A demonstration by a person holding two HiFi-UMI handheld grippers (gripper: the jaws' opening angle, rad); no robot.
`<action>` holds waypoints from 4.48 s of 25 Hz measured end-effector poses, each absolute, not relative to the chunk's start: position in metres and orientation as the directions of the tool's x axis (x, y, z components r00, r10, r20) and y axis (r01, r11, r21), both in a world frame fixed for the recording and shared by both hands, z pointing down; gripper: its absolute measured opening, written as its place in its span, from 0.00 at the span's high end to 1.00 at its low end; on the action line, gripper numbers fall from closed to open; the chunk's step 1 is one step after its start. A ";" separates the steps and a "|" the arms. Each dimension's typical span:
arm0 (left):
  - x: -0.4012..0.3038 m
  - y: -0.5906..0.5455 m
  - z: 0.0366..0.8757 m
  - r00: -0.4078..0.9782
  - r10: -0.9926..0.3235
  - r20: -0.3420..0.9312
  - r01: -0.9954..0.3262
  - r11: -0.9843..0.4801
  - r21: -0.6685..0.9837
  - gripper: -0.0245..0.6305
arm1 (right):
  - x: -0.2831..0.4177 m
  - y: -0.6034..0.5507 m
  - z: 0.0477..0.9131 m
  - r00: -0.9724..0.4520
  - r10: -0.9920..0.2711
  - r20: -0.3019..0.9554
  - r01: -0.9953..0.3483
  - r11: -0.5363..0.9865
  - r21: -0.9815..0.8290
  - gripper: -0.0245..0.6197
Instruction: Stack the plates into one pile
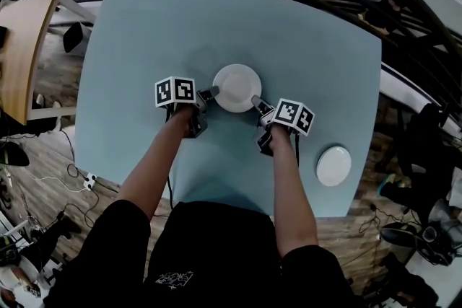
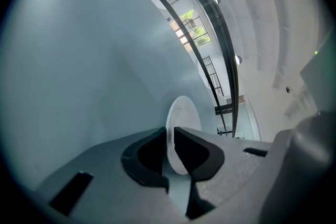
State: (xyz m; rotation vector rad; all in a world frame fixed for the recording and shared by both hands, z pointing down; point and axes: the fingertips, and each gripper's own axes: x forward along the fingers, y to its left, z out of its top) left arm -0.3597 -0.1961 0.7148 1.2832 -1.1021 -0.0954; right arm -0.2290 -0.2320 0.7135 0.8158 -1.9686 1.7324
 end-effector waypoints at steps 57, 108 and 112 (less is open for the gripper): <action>0.034 -0.151 0.698 0.746 -0.278 0.605 -0.617 0.052 0.785 0.90 | 0.171 -0.148 0.687 -0.650 -0.429 0.627 -0.650 -0.112 -0.751 0.92; 0.092 -0.149 0.695 0.699 -0.227 0.678 -0.703 -0.042 0.710 0.90 | 0.222 -0.146 0.703 -0.506 -0.279 0.816 -0.863 0.156 -0.481 0.66; 0.089 -0.144 0.687 0.685 -0.260 0.681 -0.714 -0.052 0.698 0.90 | 0.223 -0.143 0.705 -0.448 -0.242 0.861 -0.887 0.245 -0.393 0.62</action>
